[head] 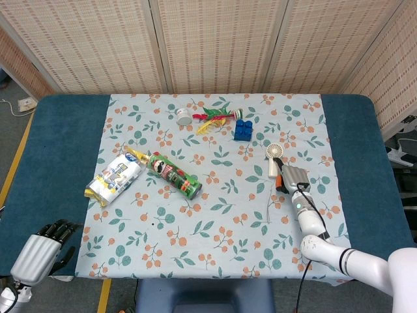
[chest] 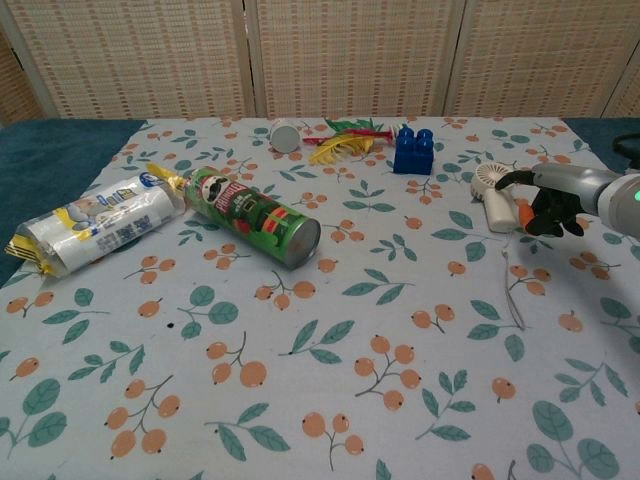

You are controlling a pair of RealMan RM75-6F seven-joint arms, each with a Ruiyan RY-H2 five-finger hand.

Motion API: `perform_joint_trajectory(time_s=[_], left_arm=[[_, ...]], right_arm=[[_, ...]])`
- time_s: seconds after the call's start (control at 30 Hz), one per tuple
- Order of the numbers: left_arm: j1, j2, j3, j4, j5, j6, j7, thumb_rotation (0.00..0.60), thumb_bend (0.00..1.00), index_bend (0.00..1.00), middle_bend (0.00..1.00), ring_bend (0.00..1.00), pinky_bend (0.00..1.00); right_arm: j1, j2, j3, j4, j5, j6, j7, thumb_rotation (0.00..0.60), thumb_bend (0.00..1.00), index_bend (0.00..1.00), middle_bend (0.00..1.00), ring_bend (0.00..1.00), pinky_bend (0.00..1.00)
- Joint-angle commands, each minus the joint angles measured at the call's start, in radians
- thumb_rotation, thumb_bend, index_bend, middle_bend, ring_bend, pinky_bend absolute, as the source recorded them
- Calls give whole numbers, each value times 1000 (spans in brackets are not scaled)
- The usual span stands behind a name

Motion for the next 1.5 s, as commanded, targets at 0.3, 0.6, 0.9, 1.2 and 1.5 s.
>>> perform_joint_trajectory(time_s=[0.3, 0.6, 0.9, 1.2, 1.5], left_arm=[[1, 1, 0, 0, 1, 4, -4, 600, 423, 244, 303, 228, 407], [2, 2, -1, -1, -2, 4, -7, 600, 423, 244, 302, 228, 407], [0, 3, -2, 0, -3, 3, -16, 600, 423, 243, 303, 228, 407], [-3, 1, -1, 4, 0, -2, -17, 600, 424, 244, 303, 228, 407], [-4, -2, -1, 6, 5, 2, -10, 600, 423, 243, 303, 228, 407]], right_arm=[[-4, -12, -5, 28, -7, -15, 10, 600, 725, 88, 840, 732, 788], [-9, -29, -12, 77, -4, -39, 20, 600, 725, 88, 840, 732, 788], [-29, -25, -8, 107, -44, -62, 67, 600, 725, 89, 840, 731, 788], [-162, 109, -59, -116, -388, 141, 198, 600, 725, 89, 840, 732, 787], [-378, 202, -267, -171, -822, 492, 257, 600, 705, 131, 827, 631, 750]])
